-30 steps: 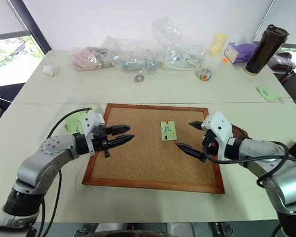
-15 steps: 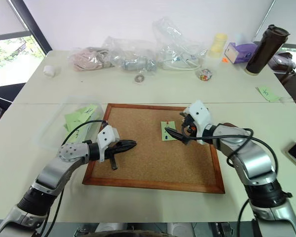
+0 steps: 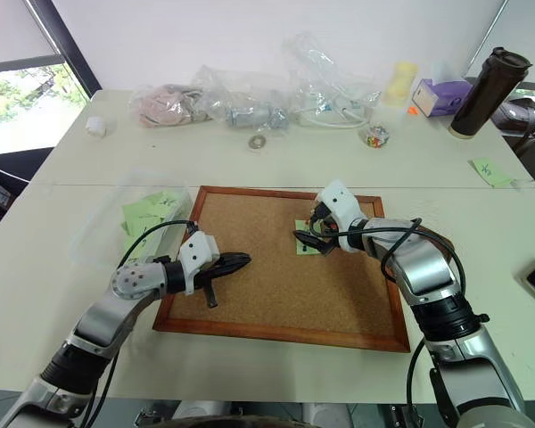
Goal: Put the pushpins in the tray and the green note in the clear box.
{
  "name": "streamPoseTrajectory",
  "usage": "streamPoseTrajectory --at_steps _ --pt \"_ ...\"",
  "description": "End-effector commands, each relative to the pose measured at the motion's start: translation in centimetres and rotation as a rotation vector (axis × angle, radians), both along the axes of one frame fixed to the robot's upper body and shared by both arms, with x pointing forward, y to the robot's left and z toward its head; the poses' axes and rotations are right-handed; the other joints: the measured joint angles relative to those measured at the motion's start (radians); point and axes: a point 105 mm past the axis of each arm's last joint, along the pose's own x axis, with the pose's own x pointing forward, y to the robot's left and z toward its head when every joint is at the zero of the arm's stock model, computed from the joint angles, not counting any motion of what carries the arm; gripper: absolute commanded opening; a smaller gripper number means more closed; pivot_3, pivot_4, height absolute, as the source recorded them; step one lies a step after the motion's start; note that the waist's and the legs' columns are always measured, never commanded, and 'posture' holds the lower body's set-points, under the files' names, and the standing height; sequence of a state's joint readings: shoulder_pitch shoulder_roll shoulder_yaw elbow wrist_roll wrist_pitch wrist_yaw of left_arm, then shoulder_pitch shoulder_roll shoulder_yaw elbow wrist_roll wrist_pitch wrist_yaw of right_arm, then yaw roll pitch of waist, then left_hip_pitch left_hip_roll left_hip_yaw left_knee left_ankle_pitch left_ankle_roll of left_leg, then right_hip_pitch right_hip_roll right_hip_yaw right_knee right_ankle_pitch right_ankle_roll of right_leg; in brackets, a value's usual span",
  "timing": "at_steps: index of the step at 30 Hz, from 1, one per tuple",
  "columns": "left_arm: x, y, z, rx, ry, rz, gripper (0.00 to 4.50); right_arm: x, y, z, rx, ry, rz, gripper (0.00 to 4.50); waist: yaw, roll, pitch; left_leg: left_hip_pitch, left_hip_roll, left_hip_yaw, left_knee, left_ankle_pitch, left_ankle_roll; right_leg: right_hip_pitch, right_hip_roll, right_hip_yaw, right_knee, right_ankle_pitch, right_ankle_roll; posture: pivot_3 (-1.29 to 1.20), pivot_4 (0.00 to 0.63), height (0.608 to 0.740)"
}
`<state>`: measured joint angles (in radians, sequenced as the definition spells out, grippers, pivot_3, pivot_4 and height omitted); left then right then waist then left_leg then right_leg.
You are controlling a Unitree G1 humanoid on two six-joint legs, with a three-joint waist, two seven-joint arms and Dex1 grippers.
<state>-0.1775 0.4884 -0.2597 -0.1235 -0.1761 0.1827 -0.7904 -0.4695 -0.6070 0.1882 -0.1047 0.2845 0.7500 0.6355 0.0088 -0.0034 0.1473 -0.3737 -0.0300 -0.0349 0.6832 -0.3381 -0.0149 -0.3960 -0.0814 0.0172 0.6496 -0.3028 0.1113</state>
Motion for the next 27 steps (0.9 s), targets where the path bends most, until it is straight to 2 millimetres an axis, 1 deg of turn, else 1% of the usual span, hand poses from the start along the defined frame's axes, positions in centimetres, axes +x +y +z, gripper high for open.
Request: streamPoseTrajectory --at_steps 1,2,5,12,14,17,20,22,24,27 --pt "-0.4 0.8 -2.1 0.059 0.064 0.032 0.10 0.1 0.2 1.0 0.007 -0.050 0.018 4.50 -0.001 0.000 0.000 0.000 0.000 0.000 0.000 0.000 0.000 0.000 0.000 0.000 0.000 0.000 0.000 0.00 0.150 0.740" --pt "-0.4 0.8 -2.1 0.059 0.065 0.031 0.10 0.2 0.2 1.0 0.008 -0.050 0.018 4.50 -0.002 0.000 0.000 0.000 0.000 0.000 0.000 0.000 0.000 0.000 0.000 0.000 0.000 0.000 0.000 0.00 0.150 0.740" --pt "-0.5 0.8 -2.1 0.057 0.067 0.034 0.00 0.4 0.4 0.9 0.016 -0.050 0.016 3.70 -0.003 0.000 0.000 0.000 0.000 0.000 0.000 0.000 0.000 0.000 0.000 0.000 0.000 0.000 0.000 0.00 0.150 0.740" --pt "-0.3 0.9 -2.1 0.057 0.062 0.044 0.00 0.7 0.5 0.4 0.022 -0.045 0.012 0.06 -0.003 0.000 0.000 0.000 0.000 0.000 0.000 0.000 0.000 0.000 0.000 0.000 0.000 0.000 0.000 0.00 0.150 0.740" --pt "-0.4 0.8 -2.1 0.055 0.063 0.044 0.00 0.7 0.4 0.4 0.020 -0.042 0.010 0.02 -0.003 0.000 0.000 0.000 0.000 0.000 0.000 0.000 0.000 0.000 0.000 0.000 0.000 0.000 0.000 0.00 0.150 0.740" --pt "-0.5 0.8 -2.2 0.057 0.066 0.043 0.00 0.7 0.5 0.8 0.042 -0.043 0.003 0.02 -0.004 0.000 0.000 0.000 0.000 0.000 0.000 0.000 0.000 0.000 0.000 0.000 0.000 0.000 0.000 0.00 0.150 0.740" --pt "-0.7 0.8 -2.5 0.065 0.076 0.035 0.00 0.7 0.5 2.5 0.108 -0.062 -0.004 0.02 -0.003 0.000 0.000 0.000 0.000 0.000 0.000 0.000 0.000 0.000 0.000 0.000 0.000 0.000 0.000 0.00 0.150 0.740" --pt "-0.8 0.8 -2.6 0.068 0.084 0.028 0.00 0.7 0.4 3.3 0.131 -0.075 -0.010 0.02 -0.002 0.000 0.000 0.000 0.000 0.000 0.000 0.000 0.000 0.000 0.000 0.000 0.000 0.000 0.000 0.00 0.150 0.740" --pt "-1.0 0.7 -2.8 0.077 0.103 0.014 0.00 0.6 0.0 4.7 0.162 -0.100 -0.025 0.02 -0.001 0.001 0.000 -0.001 0.000 0.000 -0.001 0.000 0.000 -0.001 0.000 0.000 0.000 0.000 0.000 0.00 0.150 0.740" --pt "-1.1 0.8 -3.0 0.089 0.115 0.003 0.00 0.3 -0.6 6.4 0.184 -0.126 -0.040 0.02 -0.002 0.001 0.000 -0.001 0.000 0.000 -0.001 0.000 0.000 -0.002 0.000 0.000 0.000 0.000 0.000 0.00 0.150 0.740"
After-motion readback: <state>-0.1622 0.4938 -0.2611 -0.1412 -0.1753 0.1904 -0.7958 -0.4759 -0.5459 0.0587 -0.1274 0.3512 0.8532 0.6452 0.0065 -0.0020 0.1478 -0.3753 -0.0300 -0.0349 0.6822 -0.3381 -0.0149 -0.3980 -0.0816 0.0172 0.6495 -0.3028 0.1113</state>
